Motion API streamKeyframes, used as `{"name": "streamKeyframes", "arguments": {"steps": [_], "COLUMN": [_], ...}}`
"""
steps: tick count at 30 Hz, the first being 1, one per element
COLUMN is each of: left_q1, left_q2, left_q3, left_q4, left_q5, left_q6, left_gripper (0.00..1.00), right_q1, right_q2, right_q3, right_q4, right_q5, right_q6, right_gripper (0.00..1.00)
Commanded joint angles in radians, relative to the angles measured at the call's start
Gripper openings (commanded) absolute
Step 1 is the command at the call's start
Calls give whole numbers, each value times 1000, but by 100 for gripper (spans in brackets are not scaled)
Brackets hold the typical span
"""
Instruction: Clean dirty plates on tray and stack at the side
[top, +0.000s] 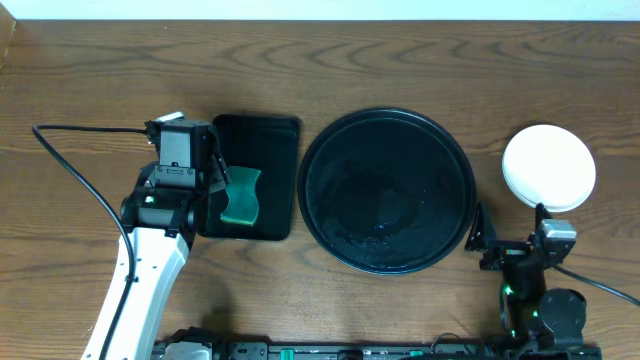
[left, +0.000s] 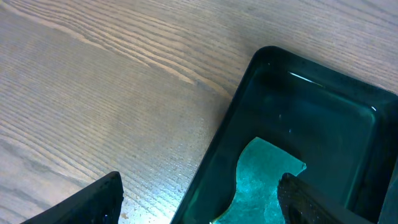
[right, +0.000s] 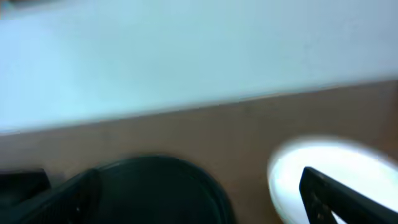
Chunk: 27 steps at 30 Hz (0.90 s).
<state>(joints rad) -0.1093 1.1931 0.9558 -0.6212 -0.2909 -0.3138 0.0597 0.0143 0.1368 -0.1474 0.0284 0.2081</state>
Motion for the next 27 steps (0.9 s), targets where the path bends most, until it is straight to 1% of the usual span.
{"name": "streamKeyframes", "arguments": {"steps": [1, 6, 11, 16, 21, 27], "left_q1": [3, 3, 3, 3, 3, 3], "left_q2": [-3, -3, -3, -3, -3, -3], "left_q3": [16, 16, 16, 16, 16, 16], "left_q4": [-1, -1, -1, -1, -1, -1], "left_q5": [-13, -13, -13, -13, -13, -13], "left_q6": [3, 3, 3, 3, 3, 3], "left_gripper": [80, 80, 80, 80, 80, 80], "right_q1": [-8, -8, -8, -8, -7, -7], "right_q2": [-9, -9, -9, -9, -10, -10], "right_q3": [-63, -134, -132, -132, -132, -132], "right_q4": [168, 333, 282, 72, 73, 73], "right_q5": [-19, -19, -19, -53, -59, -55], "right_q6": [-7, -24, -84, -183, -312, -311], "right_gripper": [99, 99, 99, 99, 99, 99]}}
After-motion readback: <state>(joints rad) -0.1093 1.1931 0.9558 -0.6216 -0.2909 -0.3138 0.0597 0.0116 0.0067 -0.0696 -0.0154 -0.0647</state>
